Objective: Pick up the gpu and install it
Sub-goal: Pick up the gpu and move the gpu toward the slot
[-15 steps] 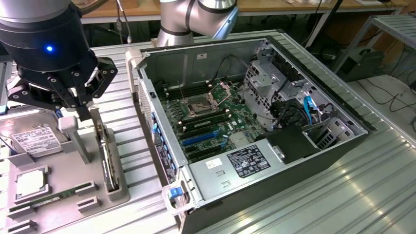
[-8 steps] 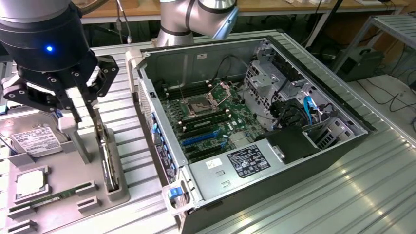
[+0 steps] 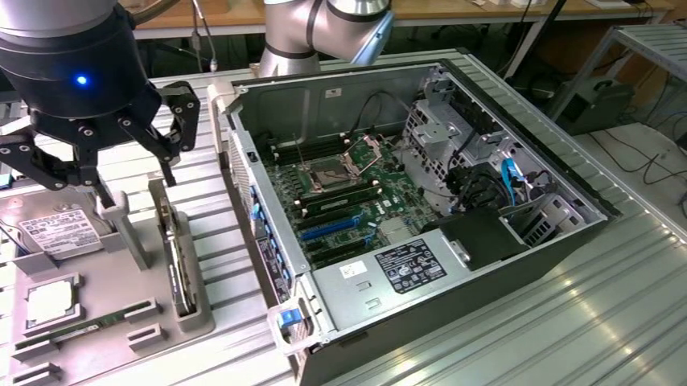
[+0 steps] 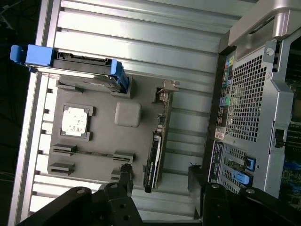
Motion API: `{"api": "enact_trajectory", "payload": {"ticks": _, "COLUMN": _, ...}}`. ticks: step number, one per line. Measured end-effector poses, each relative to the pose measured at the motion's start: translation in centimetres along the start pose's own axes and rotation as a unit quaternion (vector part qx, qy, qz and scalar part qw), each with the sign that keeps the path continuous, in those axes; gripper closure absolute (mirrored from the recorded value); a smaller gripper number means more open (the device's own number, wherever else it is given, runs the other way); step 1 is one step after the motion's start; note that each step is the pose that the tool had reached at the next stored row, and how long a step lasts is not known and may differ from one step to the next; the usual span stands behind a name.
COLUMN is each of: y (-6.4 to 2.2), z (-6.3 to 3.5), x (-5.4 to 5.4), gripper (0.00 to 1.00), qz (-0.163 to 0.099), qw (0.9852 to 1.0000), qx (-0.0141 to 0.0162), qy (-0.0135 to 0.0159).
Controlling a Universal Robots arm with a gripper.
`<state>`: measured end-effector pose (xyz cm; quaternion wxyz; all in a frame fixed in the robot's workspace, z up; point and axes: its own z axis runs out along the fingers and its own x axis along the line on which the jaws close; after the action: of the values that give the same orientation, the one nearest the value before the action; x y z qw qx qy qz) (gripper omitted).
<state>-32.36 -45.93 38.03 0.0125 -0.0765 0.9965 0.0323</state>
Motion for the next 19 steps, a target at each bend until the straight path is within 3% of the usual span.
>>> {"api": "enact_trajectory", "payload": {"ticks": 5, "y": 0.02, "z": 0.00, "x": 0.00, "gripper": 0.40, "qz": 0.000, "qw": 1.0000, "qx": 0.0000, "qy": 0.0000}}
{"api": "enact_trajectory", "payload": {"ticks": 15, "y": 0.07, "z": 0.51, "x": 0.00, "gripper": 0.40, "qz": 0.040, "qw": 0.9992, "qx": 0.0012, "qy": -0.0025}}
{"api": "enact_trajectory", "payload": {"ticks": 19, "y": 0.05, "z": 0.80, "x": 0.01, "gripper": 0.40, "qz": 0.044, "qw": 0.9990, "qx": 0.0014, "qy": -0.0027}}
